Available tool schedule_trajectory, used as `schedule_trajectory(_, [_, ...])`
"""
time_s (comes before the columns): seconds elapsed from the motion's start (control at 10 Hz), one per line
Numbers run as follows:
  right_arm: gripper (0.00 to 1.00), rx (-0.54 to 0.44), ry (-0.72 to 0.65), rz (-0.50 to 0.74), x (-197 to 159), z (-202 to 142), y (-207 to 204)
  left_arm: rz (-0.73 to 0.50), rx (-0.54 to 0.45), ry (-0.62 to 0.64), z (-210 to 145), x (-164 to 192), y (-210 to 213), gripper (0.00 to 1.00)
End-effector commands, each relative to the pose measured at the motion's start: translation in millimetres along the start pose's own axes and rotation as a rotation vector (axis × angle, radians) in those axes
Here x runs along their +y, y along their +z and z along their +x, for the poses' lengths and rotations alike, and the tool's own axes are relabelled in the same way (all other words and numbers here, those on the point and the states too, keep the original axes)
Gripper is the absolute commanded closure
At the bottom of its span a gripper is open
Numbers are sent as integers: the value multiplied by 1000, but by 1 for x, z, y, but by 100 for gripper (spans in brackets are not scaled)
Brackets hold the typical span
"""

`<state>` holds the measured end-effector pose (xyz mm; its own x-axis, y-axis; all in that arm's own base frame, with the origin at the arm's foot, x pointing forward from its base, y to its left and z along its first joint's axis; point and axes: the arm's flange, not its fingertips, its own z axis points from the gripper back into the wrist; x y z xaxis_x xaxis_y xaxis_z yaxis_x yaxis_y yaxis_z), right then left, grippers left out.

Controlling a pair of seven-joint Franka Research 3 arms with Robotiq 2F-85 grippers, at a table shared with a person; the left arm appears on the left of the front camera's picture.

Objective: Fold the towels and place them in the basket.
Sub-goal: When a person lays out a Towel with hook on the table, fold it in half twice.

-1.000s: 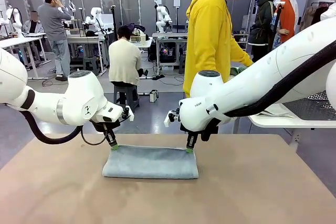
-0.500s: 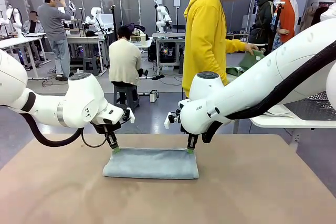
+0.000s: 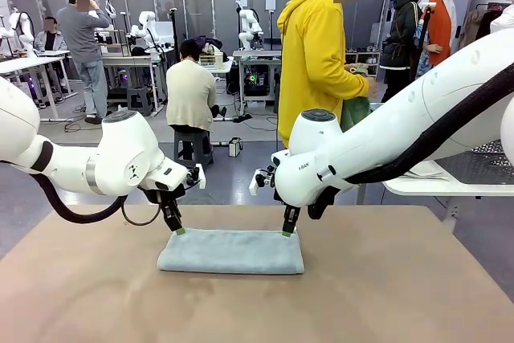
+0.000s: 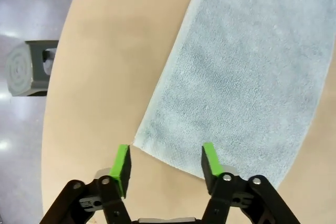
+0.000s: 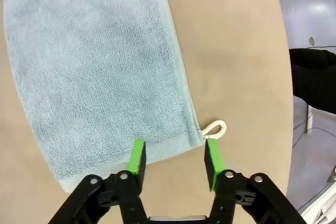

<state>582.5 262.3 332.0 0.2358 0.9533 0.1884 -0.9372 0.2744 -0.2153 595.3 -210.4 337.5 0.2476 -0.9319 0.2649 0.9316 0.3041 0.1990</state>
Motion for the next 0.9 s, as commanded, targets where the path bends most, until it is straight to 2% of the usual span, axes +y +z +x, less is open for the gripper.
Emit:
schedule_trajectory(0.0, [0,-17,-13,-36,4,-3,5,4,-39,-25,-10,-4,13,6])
schedule_trajectory(0.1, [9,-20,-7,-35,4,-2,7,0,-34,-37,-12,-4,18,0])
schedule_trajectory(0.2, [0,-20,-4,-34,3,-1,8,-7,-34,-43,-12,-4,21,0])
schedule_trajectory(0.4, [0,-21,-6,-34,3,0,11,-23,-47,-35,-12,-7,27,0])
schedule_trajectory(0.5, [0,-19,4,-18,0,4,5,14,-10,-23,-2,0,15,0])
schedule_trajectory(0.8, [0,-19,4,-18,0,4,5,14,-10,-23,-2,0,15,0])
